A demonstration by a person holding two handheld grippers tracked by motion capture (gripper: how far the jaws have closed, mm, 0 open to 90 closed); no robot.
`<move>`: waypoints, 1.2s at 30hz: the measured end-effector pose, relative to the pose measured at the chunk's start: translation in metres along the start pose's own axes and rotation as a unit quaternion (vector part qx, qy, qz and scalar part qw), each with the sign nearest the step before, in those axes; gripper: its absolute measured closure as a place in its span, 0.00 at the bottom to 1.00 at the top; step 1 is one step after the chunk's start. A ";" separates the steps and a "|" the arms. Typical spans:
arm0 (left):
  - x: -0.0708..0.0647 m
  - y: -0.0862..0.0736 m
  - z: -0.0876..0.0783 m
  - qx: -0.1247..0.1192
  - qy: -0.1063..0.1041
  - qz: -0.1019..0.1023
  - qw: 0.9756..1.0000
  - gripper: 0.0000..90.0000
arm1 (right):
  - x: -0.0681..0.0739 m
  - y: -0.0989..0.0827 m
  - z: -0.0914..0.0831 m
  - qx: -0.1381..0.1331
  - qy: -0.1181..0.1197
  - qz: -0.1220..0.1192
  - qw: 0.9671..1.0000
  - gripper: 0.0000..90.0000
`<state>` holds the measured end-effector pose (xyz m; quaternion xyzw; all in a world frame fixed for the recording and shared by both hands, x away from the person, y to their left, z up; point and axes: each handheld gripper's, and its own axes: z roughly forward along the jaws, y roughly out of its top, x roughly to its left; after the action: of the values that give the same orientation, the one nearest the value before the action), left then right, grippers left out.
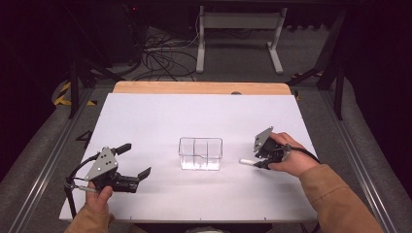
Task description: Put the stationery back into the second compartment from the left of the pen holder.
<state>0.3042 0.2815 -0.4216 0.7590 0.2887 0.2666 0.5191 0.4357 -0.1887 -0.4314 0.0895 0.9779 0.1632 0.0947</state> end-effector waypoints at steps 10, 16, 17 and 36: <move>0.000 0.000 0.000 -0.002 -0.001 0.003 1.000 0.02 | -0.002 0.001 0.004 0.019 0.007 -0.031 0.999 0.83; 0.000 0.000 0.000 -0.001 -0.002 0.004 1.000 0.02 | -0.001 0.002 0.008 0.030 0.011 -0.044 0.999 0.87; 0.000 0.000 0.000 -0.001 -0.001 0.004 1.000 0.02 | -0.001 0.002 0.008 0.030 0.011 -0.045 0.998 0.87; 0.000 0.000 0.000 -0.001 -0.003 0.001 1.000 0.02 | -0.001 0.003 0.011 0.039 0.010 -0.063 0.997 0.88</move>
<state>0.3041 0.2813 -0.4217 0.7595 0.2864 0.2653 0.5204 0.4391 -0.1831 -0.4408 0.0292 0.9881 0.1200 0.0911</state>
